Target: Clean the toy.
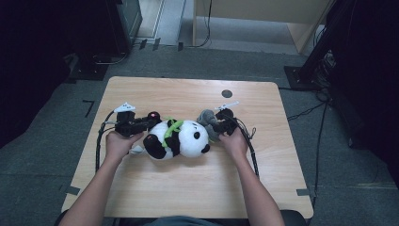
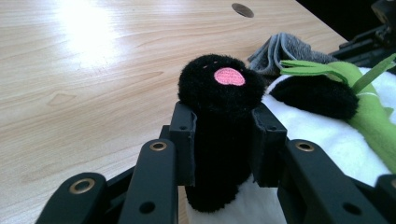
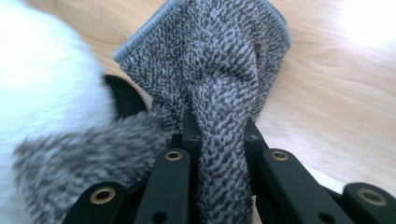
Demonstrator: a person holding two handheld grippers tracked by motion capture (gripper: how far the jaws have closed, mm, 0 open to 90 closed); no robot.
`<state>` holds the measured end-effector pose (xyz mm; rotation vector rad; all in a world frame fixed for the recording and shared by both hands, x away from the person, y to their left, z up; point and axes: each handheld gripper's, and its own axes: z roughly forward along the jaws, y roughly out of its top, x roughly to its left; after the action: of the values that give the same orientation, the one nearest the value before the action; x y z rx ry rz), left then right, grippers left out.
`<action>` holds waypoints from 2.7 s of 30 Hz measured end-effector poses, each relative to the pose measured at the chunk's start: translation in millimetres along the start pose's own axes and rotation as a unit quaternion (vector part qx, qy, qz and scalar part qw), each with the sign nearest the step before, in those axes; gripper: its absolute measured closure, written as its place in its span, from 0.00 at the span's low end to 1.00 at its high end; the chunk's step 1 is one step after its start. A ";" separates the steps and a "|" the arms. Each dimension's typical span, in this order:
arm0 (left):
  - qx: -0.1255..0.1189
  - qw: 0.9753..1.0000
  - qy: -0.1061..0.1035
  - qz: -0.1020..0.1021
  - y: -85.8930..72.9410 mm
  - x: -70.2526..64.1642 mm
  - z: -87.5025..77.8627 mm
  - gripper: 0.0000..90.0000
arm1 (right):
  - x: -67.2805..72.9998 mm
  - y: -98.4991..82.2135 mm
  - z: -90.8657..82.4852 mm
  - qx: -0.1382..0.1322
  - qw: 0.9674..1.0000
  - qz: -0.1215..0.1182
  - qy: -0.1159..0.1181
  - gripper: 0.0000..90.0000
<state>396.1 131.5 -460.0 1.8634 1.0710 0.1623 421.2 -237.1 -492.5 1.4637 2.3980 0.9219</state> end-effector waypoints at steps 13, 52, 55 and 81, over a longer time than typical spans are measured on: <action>0.000 1.000 -0.001 -0.006 0.5 0.2 1.2 0.75 | 37.7 49.9 -60.5 -0.089 0.994 -0.039 0.045 0.89; 0.016 1.000 0.008 0.004 1.6 3.8 2.0 0.76 | 137.7 68.9 -24.5 -0.017 0.980 -0.136 0.147 0.89; 0.014 1.000 0.011 0.000 0.3 5.3 3.4 0.76 | 127.2 66.4 -33.3 -0.022 0.981 -0.131 0.139 0.89; 0.012 1.000 -0.006 -0.004 1.1 3.2 3.0 0.76 | 133.4 91.4 -65.8 -0.070 0.978 -0.139 0.140 0.89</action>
<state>400.3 131.7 -461.9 1.8794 1.0759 0.1335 392.5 -120.9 -365.5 0.9702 2.5796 1.2622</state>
